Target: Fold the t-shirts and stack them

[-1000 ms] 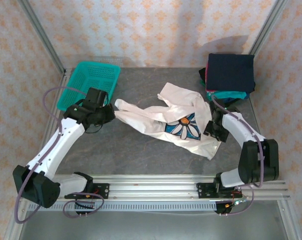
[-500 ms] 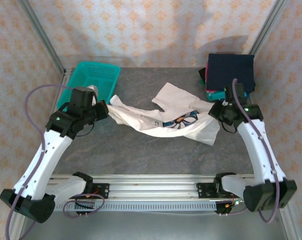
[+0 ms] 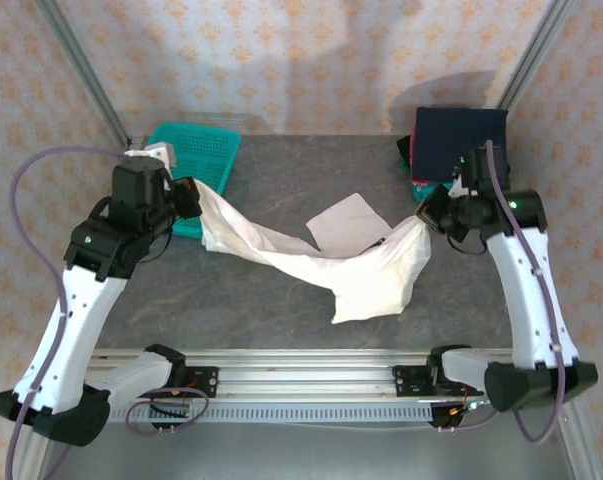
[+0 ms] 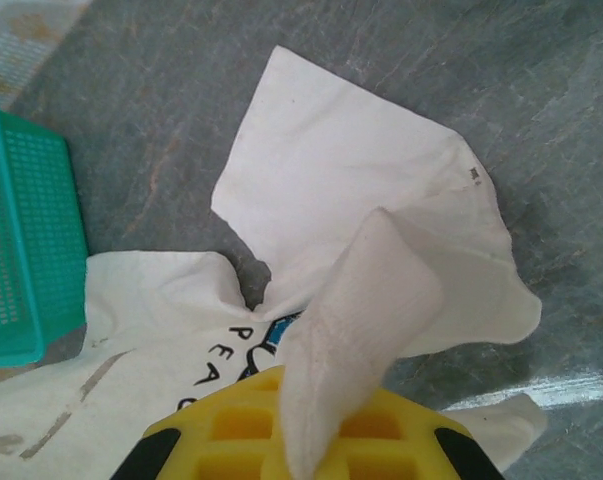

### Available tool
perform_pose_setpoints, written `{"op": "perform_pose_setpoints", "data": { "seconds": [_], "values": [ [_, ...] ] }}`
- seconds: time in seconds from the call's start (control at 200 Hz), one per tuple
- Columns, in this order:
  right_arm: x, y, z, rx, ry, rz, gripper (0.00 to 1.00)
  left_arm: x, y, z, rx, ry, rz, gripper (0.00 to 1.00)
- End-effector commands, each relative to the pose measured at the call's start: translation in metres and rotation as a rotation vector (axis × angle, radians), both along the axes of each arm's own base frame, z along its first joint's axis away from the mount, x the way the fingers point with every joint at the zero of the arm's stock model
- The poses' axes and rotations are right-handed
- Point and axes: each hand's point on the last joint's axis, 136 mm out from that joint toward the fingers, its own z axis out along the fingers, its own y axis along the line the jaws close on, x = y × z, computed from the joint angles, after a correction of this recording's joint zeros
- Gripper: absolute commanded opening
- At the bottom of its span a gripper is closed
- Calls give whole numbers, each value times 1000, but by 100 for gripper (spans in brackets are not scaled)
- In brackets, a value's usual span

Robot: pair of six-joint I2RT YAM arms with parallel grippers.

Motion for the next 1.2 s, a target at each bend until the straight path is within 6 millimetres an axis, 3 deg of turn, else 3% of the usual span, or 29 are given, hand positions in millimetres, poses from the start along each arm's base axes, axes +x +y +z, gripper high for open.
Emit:
{"op": "perform_pose_setpoints", "data": {
  "seconds": [0.0, 0.11, 0.175, 0.22, 0.285, 0.365, 0.475, 0.575, 0.686, 0.771, 0.991, 1.196],
  "values": [
    [46, 2, -35, -48, 50, 42, 0, 25, 11, -13, 95, -21, 45, 0],
    [95, 0, -95, -103, 132, 59, 13, 44, 11, -52, 140, 33, 62, 0],
    [121, 3, -120, -111, 148, 73, 36, 51, 8, -75, 140, 72, 58, 0],
    [131, 4, -120, -105, 135, 58, 41, 54, 6, -86, 132, 90, 54, 0],
    [133, 8, -96, -82, 60, 48, 53, 54, 2, -95, 113, 107, 44, 0],
    [100, 0, -72, -96, 35, 15, 63, 50, 1, -103, 99, 117, 42, 0],
    [19, -7, -66, -68, 114, -47, 64, 42, -4, -117, 76, 155, 15, 0],
    [-56, -4, -97, -22, 218, -92, 60, 33, -5, -130, 58, 179, 4, 0],
    [-102, 1, -146, 19, 323, -141, 54, 27, -8, -138, 39, 199, -12, 0],
    [-113, 1, -173, -24, 367, -146, 52, 25, -11, -140, 32, 207, -24, 0],
    [-101, 12, -217, -82, 424, -115, 44, 22, -9, -139, 46, 210, -31, 0],
    [-102, 7, -241, -140, 474, -119, 41, 17, -7, -141, 47, 208, -24, 0]
  ]
}}
